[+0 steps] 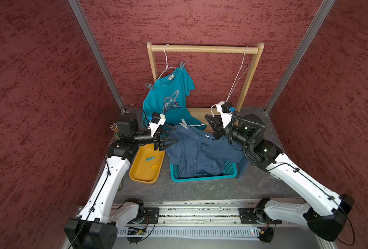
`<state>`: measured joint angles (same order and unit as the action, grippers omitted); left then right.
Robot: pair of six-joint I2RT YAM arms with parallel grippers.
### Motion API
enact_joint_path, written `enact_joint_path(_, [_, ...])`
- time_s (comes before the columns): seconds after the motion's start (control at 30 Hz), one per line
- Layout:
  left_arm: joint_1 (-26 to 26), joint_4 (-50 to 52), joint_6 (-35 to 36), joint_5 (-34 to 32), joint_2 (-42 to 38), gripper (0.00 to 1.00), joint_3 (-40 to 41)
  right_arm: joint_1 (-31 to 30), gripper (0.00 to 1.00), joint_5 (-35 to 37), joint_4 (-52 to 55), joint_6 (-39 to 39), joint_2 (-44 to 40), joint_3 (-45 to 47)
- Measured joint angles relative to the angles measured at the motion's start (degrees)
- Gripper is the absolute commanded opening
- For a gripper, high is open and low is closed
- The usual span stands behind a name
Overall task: Remove the clothespins securing t-shirts to the hanger
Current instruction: Remove the clothespin from the hanger.
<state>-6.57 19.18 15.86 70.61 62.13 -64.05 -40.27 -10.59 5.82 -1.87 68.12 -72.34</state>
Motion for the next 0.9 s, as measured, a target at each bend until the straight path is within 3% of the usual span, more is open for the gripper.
enact_joint_path(0.33, [5.9,-3.2,1.6,6.3,-0.3,0.78,-0.8,1.4,0.0,-16.2,10.6,-7.0,7.1,-12.4])
enact_joint_path(0.67, [4.3,-3.5,3.1,8.4,0.7,0.77,0.9,8.7,0.0,-33.8,14.3,-11.7,13.3,-17.6])
enact_joint_path(0.9, [3.8,-0.9,3.3,7.9,1.8,0.75,0.0,11.5,0.0,-41.2,13.3,-11.7,14.4,-17.6])
